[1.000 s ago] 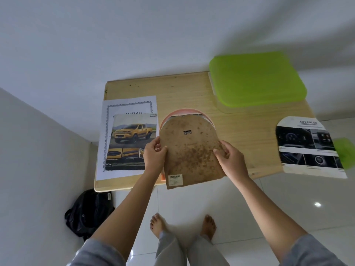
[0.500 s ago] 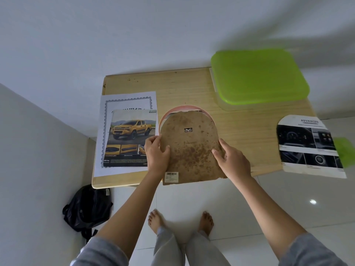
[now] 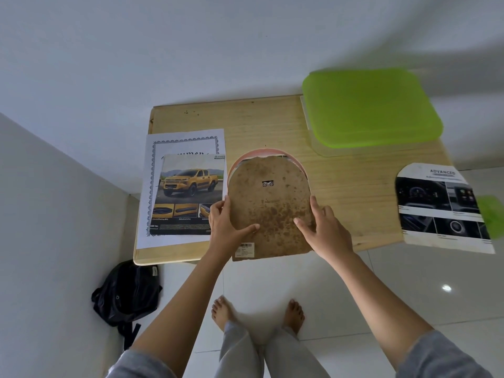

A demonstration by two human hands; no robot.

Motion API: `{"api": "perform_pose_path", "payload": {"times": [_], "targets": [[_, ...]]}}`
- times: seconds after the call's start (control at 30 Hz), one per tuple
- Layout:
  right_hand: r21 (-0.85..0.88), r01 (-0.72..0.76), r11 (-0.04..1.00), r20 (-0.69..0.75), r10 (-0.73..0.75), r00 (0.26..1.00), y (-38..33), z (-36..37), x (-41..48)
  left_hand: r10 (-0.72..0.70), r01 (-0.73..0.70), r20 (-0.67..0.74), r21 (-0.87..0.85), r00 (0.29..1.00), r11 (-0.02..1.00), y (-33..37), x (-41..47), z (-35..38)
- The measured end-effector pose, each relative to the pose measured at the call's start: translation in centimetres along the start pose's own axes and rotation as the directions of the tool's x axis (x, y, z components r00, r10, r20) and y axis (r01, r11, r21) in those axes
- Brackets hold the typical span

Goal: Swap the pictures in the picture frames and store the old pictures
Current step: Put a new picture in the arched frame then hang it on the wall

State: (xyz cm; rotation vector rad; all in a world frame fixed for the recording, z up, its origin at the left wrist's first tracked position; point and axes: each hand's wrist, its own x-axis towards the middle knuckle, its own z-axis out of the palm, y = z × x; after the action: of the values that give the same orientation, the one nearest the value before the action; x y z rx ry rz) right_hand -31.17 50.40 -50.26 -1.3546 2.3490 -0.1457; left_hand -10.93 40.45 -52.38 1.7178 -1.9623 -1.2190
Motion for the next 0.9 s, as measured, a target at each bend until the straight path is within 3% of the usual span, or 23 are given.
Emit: {"api": "perform_pose_path", "payload": {"times": [0.17, 0.4, 0.73, 0.9], "targets": [[0.051, -0.02, 0.998, 0.041, 0.018, 0.999, -0.1, -0.1, 0.8, -0.01, 0.008, -0.071, -0.036, 0.997, 0.999, 0.2, 0.0, 0.4], [-0.022, -0.033, 0.999, 0.016, 0.033, 0.999, -0.6, -0.1, 1.5, -0.041, 0.03, -0.15, -0.07, 0.988, 0.997, 0.5, 0.2, 0.8], [0.1, -0.048, 0.994, 0.065, 0.042, 0.997, -0.3, -0.3, -0.5, 0.02, -0.019, 0.007, -0.075, 1.0, 0.997, -0.3, -0.4, -0.6], [0.11, -0.058, 0.992, 0.069, 0.051, 0.996, -0.4, -0.2, -0.1, -0.008, 0.007, -0.014, -0.103, 1.0, 0.995, -0.4, -0.4, -0.2]]}}
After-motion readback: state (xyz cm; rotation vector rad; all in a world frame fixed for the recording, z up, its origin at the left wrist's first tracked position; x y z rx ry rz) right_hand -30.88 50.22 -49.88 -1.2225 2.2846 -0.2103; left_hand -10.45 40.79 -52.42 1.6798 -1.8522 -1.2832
